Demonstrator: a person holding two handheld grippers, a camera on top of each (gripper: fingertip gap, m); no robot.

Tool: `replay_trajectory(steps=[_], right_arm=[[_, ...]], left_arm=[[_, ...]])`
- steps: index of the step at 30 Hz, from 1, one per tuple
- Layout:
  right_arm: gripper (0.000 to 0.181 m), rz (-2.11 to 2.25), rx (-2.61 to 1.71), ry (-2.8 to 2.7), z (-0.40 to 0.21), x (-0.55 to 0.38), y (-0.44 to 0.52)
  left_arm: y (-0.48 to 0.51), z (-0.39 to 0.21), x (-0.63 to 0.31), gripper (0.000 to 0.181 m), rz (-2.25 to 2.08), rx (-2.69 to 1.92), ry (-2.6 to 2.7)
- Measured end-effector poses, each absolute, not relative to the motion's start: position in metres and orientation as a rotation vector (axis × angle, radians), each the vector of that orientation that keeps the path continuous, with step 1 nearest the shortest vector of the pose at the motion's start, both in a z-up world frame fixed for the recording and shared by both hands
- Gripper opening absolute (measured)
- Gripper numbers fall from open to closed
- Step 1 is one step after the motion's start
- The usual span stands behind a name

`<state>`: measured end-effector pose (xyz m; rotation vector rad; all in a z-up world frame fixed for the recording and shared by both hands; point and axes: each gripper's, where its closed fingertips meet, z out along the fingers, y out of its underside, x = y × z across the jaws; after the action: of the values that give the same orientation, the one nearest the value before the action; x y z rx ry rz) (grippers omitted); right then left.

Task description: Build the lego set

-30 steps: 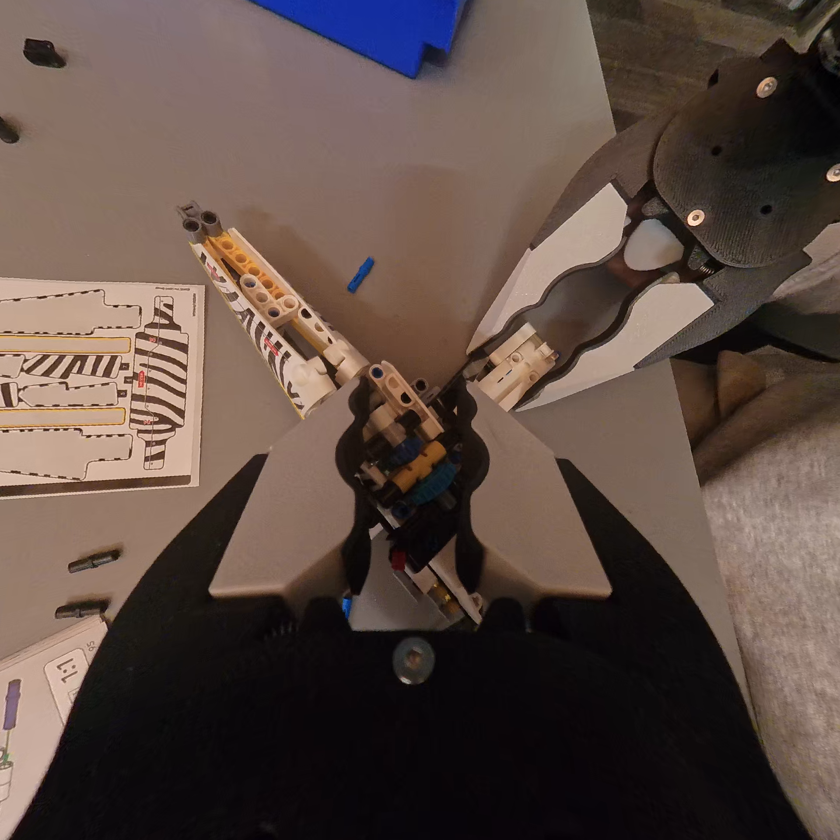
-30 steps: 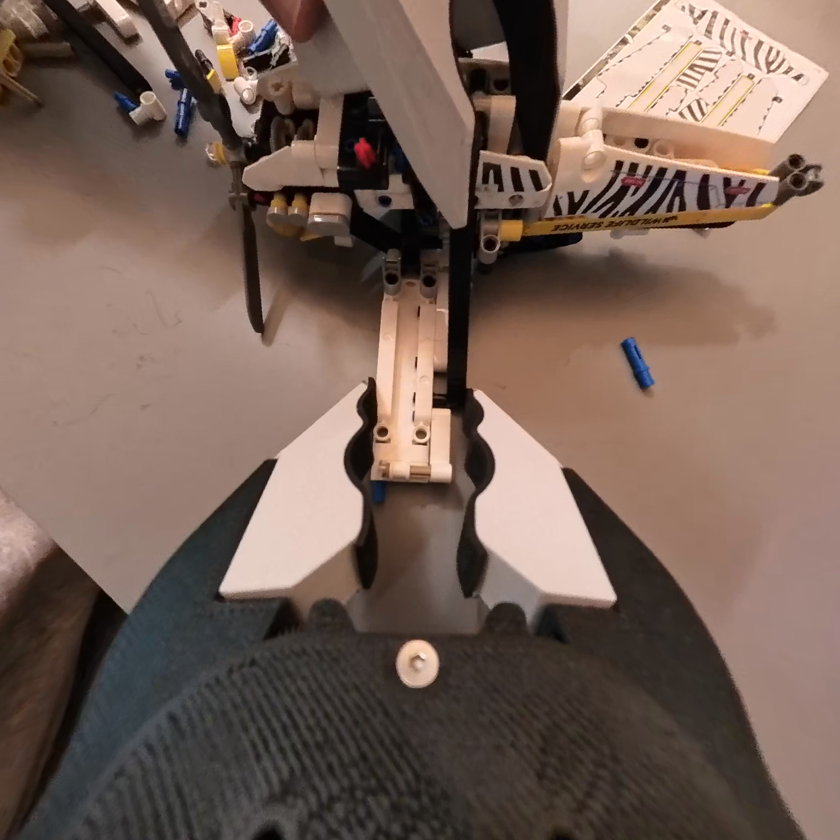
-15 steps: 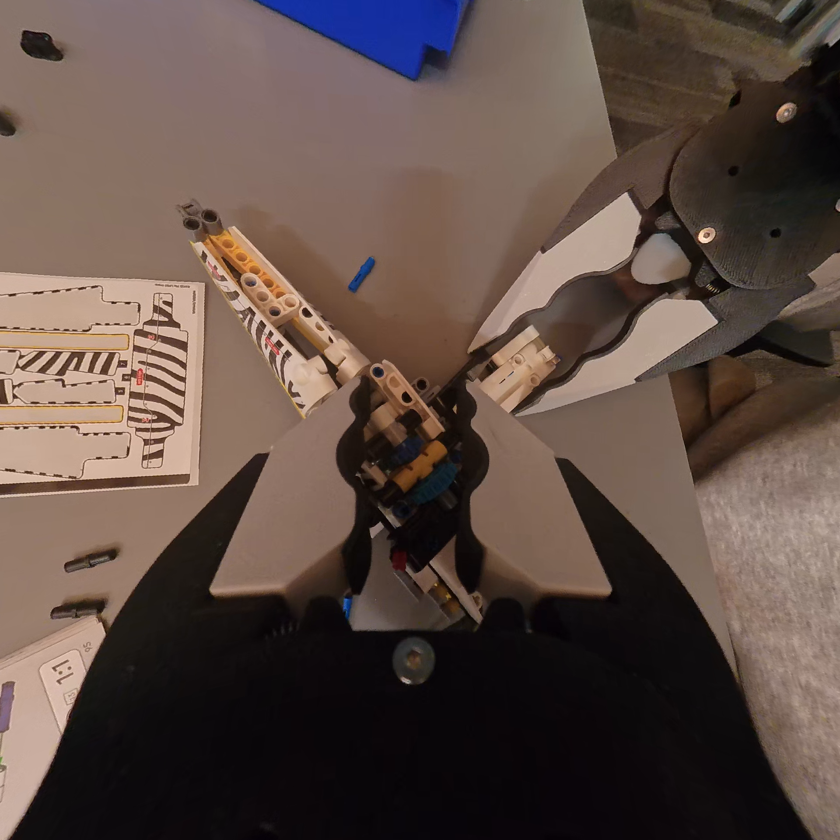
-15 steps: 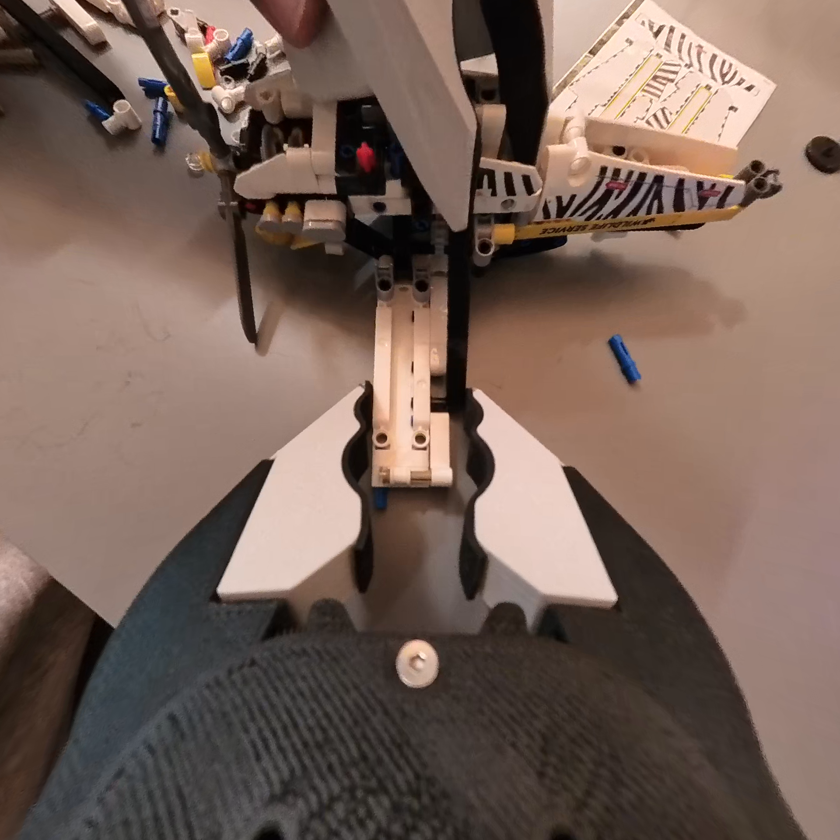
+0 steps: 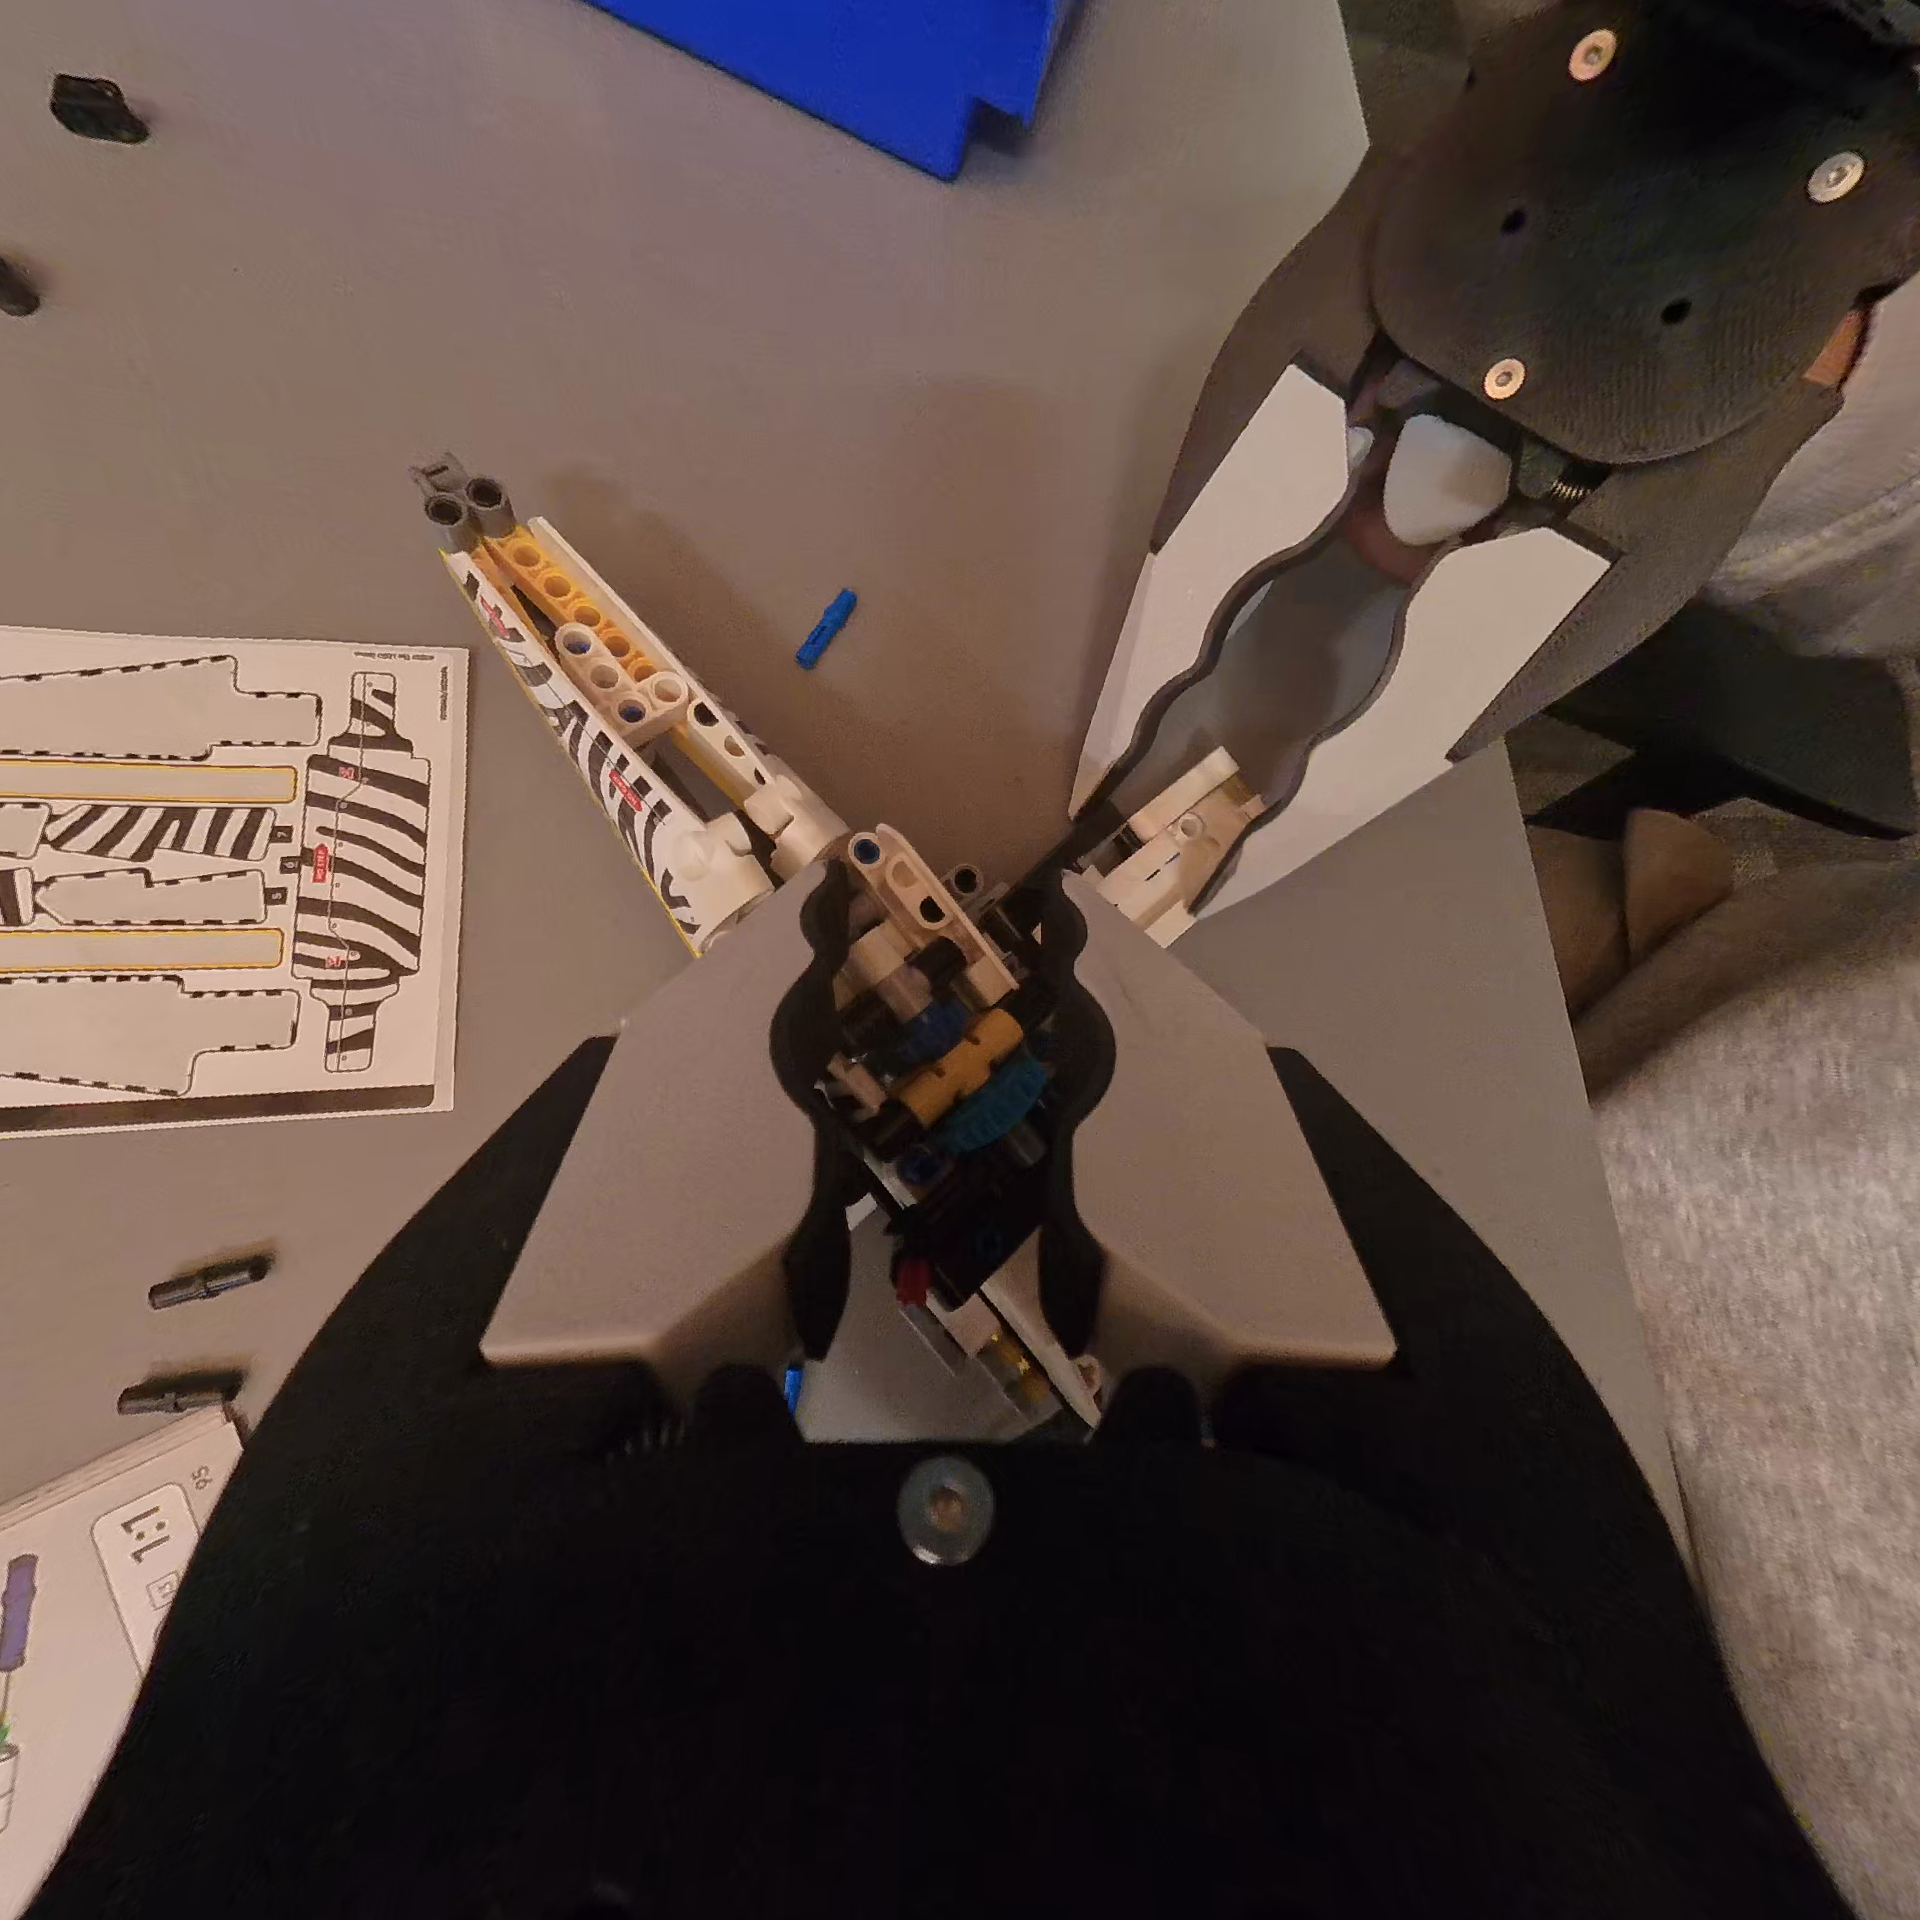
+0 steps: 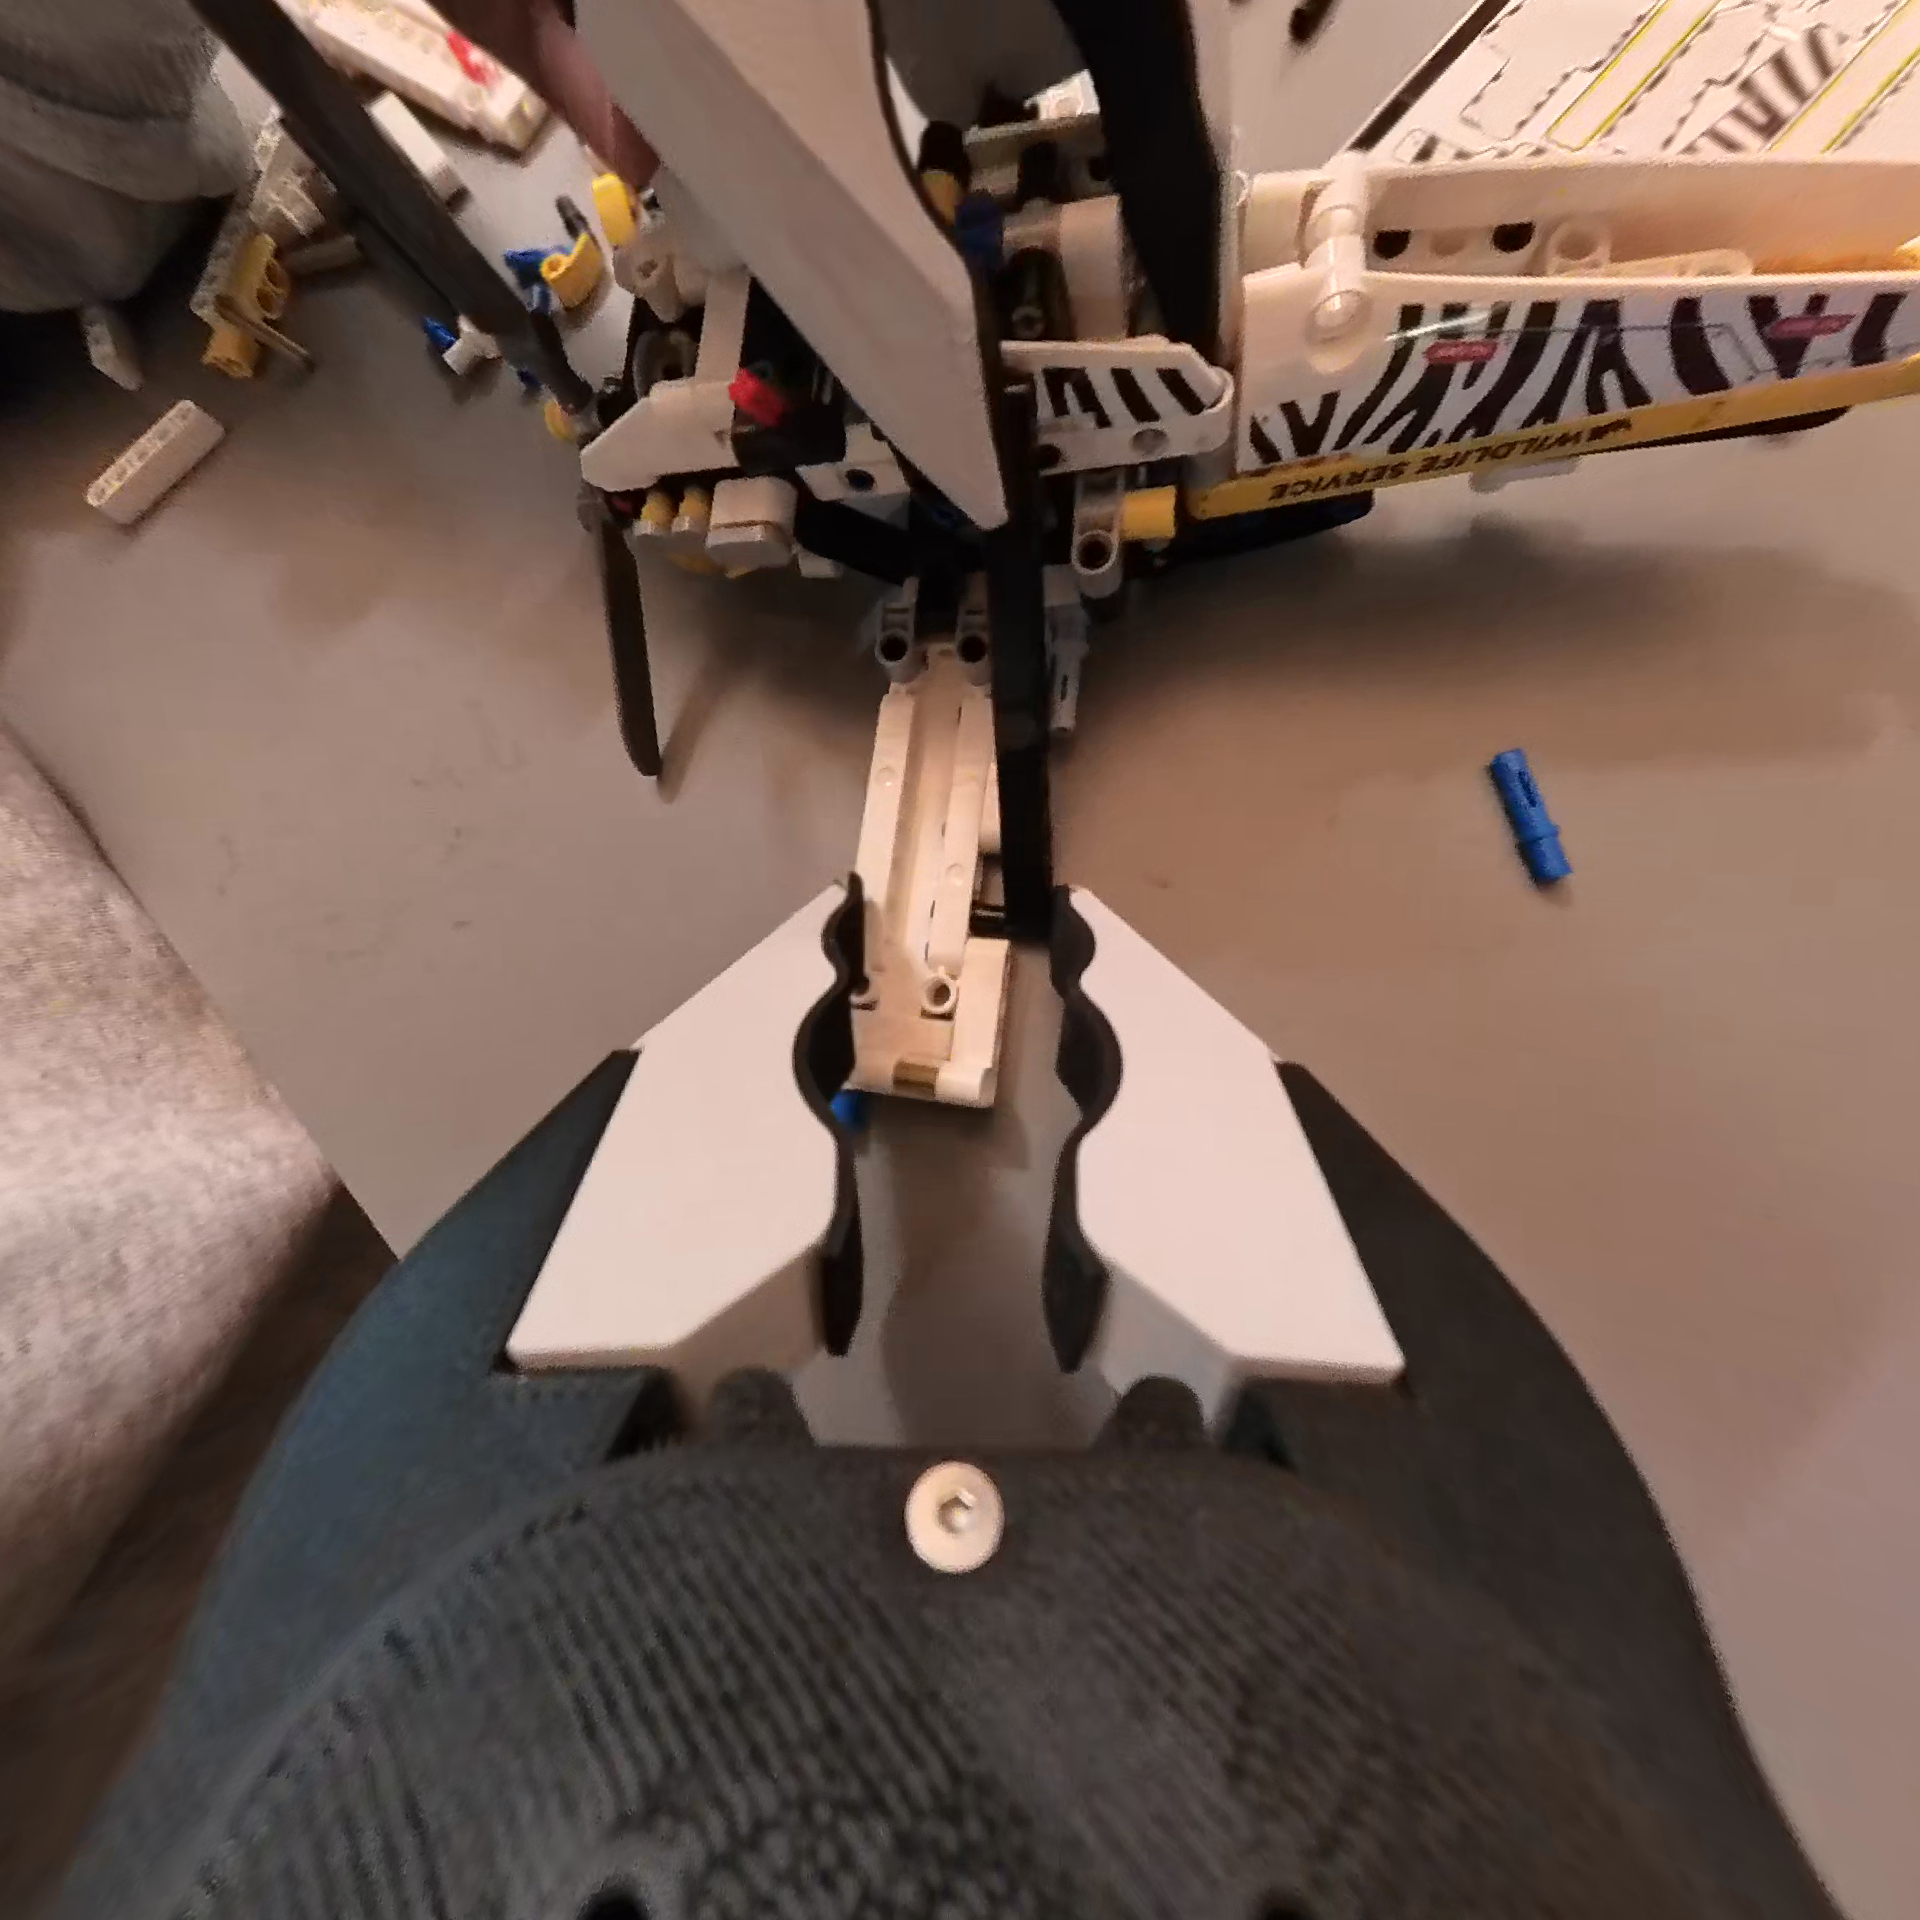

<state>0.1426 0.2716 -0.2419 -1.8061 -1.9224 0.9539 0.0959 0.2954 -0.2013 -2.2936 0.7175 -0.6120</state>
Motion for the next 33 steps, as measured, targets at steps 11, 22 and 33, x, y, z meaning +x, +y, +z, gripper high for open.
replay_trajectory(steps=[11,22,33], right_arm=[[0.021,0.953,-1.855,-1.965,-0.2434,0.1438,0.2765],[0.022,0.642,-1.734,-1.979,-0.2461,0.1434,0.2760],[0.021,0.707,-1.732,-1.911,-0.2458,0.1432,0.2758]], left_arm=[[0.2952,-0.2014,0.0967,0.036,-0.614,-2.294,0.718],[0.2950,-0.2017,0.0974,0.036,-0.601,-2.294,0.728],[0.2949,-0.2017,0.0978,0.036,-0.594,-2.293,0.733]])
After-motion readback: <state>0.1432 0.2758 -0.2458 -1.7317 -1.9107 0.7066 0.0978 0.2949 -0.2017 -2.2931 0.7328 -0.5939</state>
